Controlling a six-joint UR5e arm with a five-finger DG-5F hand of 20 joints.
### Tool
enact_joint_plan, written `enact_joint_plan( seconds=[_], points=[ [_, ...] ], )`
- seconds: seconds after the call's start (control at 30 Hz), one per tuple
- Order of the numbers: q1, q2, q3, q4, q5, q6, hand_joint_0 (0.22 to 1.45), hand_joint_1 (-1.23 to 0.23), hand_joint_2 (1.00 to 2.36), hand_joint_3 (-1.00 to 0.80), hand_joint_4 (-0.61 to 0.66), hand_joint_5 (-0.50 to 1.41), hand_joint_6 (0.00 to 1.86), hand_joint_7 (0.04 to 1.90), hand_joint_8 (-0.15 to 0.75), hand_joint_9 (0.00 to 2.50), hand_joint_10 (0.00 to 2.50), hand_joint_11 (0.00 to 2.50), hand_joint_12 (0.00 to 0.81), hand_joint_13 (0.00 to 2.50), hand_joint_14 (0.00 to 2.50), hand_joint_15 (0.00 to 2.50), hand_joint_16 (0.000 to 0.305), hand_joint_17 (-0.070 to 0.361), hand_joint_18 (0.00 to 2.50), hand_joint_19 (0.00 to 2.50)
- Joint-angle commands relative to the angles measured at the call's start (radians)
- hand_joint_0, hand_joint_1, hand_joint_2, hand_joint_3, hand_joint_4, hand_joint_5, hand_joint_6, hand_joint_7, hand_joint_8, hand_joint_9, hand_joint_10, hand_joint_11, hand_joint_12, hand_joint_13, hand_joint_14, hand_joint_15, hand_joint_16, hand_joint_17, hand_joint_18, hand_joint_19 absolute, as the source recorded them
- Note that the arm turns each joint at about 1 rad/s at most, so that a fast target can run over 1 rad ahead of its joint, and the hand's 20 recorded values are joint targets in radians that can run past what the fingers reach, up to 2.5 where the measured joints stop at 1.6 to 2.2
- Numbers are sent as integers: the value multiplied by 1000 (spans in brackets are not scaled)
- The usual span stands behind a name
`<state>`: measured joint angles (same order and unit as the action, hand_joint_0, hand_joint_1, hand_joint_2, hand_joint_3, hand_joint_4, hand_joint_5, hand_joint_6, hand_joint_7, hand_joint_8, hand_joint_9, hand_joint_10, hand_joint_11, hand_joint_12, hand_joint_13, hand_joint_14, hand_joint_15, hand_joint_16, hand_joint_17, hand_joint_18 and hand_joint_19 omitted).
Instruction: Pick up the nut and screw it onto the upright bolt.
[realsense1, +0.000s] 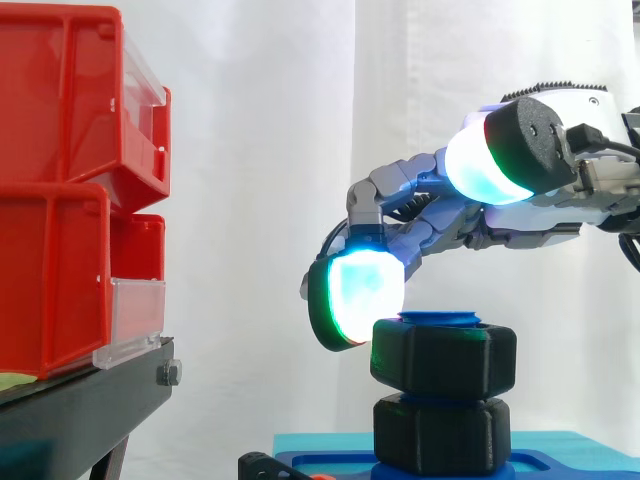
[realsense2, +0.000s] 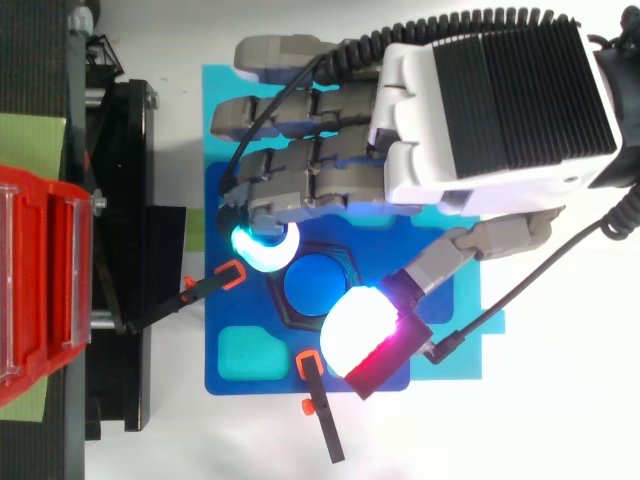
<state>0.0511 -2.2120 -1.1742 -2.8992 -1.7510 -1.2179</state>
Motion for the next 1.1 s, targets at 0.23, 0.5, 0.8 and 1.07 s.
enact_joint_plan(
  seconds=[0.23,0.5,0.8,1.07],
  points=[
    [-24,0,1,0,-22,0,498,-175,1000,-500,220,-42,501,1354,306,687,0,0,247,422,0,0,23,51,82,0],
    [-36,0,7,-6,-39,0,512,-196,1000,-500,229,-22,558,1325,311,790,0,0,227,497,0,0,19,43,171,0],
    [-56,0,25,-31,-68,0,524,-214,1000,-500,180,-1,634,1231,310,938,0,0,206,584,0,0,16,36,263,0],
    [-76,0,65,-63,-96,0,520,-203,1000,-500,197,-7,517,1448,306,949,0,0,217,548,0,0,17,39,217,0]
  ],
)
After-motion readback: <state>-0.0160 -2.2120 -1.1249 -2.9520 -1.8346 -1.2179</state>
